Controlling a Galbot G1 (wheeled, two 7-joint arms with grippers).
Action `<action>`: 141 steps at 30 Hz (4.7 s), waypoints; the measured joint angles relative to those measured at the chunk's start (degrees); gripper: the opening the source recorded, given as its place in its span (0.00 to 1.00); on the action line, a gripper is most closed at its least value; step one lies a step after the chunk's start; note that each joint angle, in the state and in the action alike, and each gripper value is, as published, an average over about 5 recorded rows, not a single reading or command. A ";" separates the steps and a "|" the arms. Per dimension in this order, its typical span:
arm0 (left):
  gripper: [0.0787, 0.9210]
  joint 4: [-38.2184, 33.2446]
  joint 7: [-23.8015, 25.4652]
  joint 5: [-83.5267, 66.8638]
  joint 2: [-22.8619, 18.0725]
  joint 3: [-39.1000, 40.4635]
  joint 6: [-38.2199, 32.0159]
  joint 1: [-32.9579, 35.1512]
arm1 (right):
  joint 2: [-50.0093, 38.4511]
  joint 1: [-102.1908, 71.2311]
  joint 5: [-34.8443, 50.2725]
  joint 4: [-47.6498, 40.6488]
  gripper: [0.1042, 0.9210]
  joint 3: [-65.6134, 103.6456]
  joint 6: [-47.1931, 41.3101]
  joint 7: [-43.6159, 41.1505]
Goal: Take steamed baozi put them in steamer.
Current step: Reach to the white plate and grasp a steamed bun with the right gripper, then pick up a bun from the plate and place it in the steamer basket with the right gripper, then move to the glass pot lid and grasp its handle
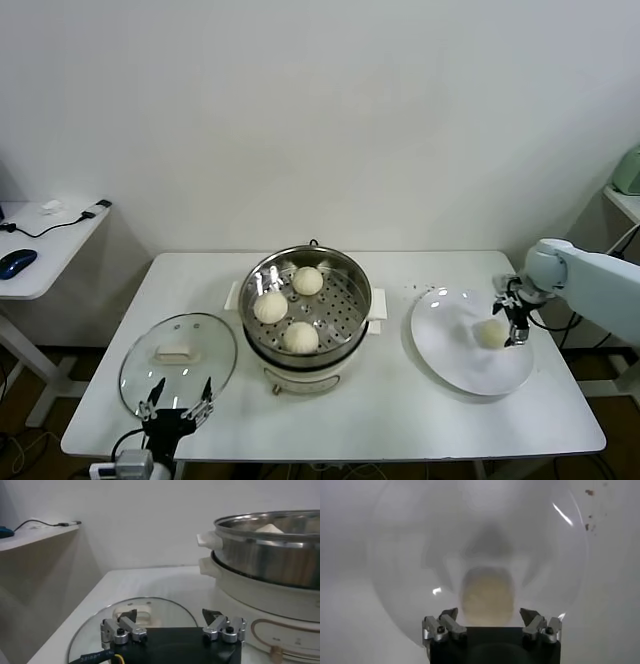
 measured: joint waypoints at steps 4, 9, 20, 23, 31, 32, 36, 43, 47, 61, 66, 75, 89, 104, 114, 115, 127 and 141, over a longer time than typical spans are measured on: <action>0.88 -0.10 0.00 0.00 -0.07 0.00 0.03 0.09 | 0.57 -1.00 -0.14 -0.68 0.80 0.70 -0.16 0.06; 0.88 -0.56 0.01 0.00 -0.16 0.13 0.10 0.38 | 0.60 -1.66 -0.16 -0.84 0.66 1.16 -0.46 -0.15; 0.88 -2.01 0.06 -0.08 -0.07 0.26 0.28 1.08 | -0.12 7.70 5.52 4.05 0.61 -5.42 -2.02 0.01; 0.88 -2.43 0.02 -0.28 0.20 0.44 0.07 1.35 | 0.73 14.69 10.19 7.26 0.61 -10.57 -2.82 0.25; 0.88 -3.59 0.01 -0.26 0.50 1.45 0.36 1.08 | 6.14 33.91 27.05 17.68 0.61 -21.34 -6.39 2.25; 0.88 -3.66 0.01 -0.23 0.55 1.56 0.35 1.02 | 7.09 35.69 29.16 19.00 0.61 -21.99 -6.97 2.73; 0.88 -3.72 -0.02 -0.21 0.69 1.90 0.25 0.74 | 11.26 40.99 36.76 23.62 0.61 -23.42 -9.38 4.92; 0.88 -3.71 -0.04 -0.28 0.69 2.01 0.19 0.25 | 19.36 43.94 46.02 28.09 0.61 -23.77 -13.49 9.26; 0.88 -3.44 -0.07 -0.36 0.69 1.86 0.11 0.07 | 23.34 42.73 48.45 28.74 0.61 -24.09 -15.23 11.46; 0.88 -2.54 0.02 -0.52 0.73 1.60 0.17 -0.49 | 29.52 33.53 47.88 27.28 0.61 -25.63 -18.86 16.61; 0.88 -2.46 0.03 -0.57 0.73 1.71 0.06 -0.49 | 29.94 31.10 47.16 26.63 0.62 -25.58 -19.39 17.84; 0.88 -2.86 -0.01 -1.02 0.78 1.47 -0.16 -0.25 | 30.28 29.48 46.75 25.59 0.81 -24.43 -18.47 18.09; 0.88 -4.08 -0.04 -1.73 0.96 1.52 -0.16 0.09 | 22.90 32.50 48.52 26.05 0.88 -19.37 -10.66 14.96; 0.88 -3.41 -1.13 -4.74 2.52 1.34 -1.70 -2.03 | -1.06 8.70 40.35 30.33 0.88 16.12 -7.43 39.70; 0.88 -1.52 -1.15 -4.55 3.38 0.85 -3.65 -3.96 | -8.13 -28.53 30.43 34.14 0.88 54.16 -1.29 46.02; 0.88 -1.31 -1.16 -4.42 3.54 0.80 -3.93 -4.05 | -7.77 -32.29 29.49 34.47 0.88 57.93 -0.45 46.36; 0.88 0.84 -2.77 3.29 4.46 -0.44 -10.09 -5.13 | 6.66 -74.31 19.24 35.09 0.88 96.55 9.55 47.40; 0.88 9.54 -14.99 35.38 6.11 -2.06 -20.86 -6.20 | 24.05 -92.02 12.12 34.76 0.88 110.41 19.38 48.13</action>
